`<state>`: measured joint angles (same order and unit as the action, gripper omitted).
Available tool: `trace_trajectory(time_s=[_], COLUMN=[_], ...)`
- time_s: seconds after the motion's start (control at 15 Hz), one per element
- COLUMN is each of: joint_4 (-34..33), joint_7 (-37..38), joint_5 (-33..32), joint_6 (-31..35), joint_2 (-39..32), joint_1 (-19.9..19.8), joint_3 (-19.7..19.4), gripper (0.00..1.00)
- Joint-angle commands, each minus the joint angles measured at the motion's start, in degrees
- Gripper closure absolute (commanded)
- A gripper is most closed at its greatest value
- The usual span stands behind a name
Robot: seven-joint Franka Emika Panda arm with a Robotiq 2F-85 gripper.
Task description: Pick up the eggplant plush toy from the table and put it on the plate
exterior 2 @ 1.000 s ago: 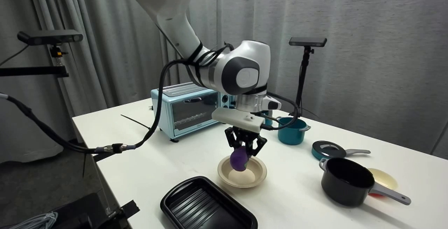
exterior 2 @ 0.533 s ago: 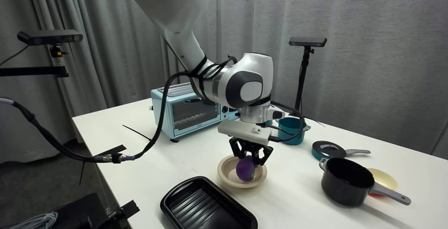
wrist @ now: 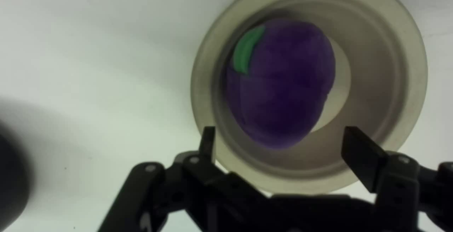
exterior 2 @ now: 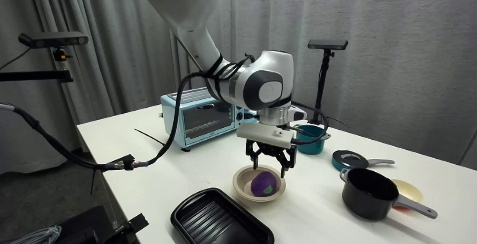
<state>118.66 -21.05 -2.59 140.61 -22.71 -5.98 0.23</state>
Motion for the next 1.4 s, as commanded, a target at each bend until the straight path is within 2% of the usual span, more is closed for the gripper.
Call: trace_trajectory(time_s=[0.0, 0.47, 0.53, 1.33], joint_4=[0.2, 1.2, -0.2, 0.2], joint_7=[-1.7, -0.7, -0.1, -0.1], joint_5=[2.0, 1.6, 1.1, 1.1], joint_6=[-0.1, -1.3, -0.3, -0.4], joint_2=[2.4, 7.6, 5.2, 6.2], joint_1=[-0.5, 0.3, 0.6, 0.6], joint_3=[2.1, 2.4, 2.1, 2.1], gripper=[0.00, 0.00, 0.00, 0.00])
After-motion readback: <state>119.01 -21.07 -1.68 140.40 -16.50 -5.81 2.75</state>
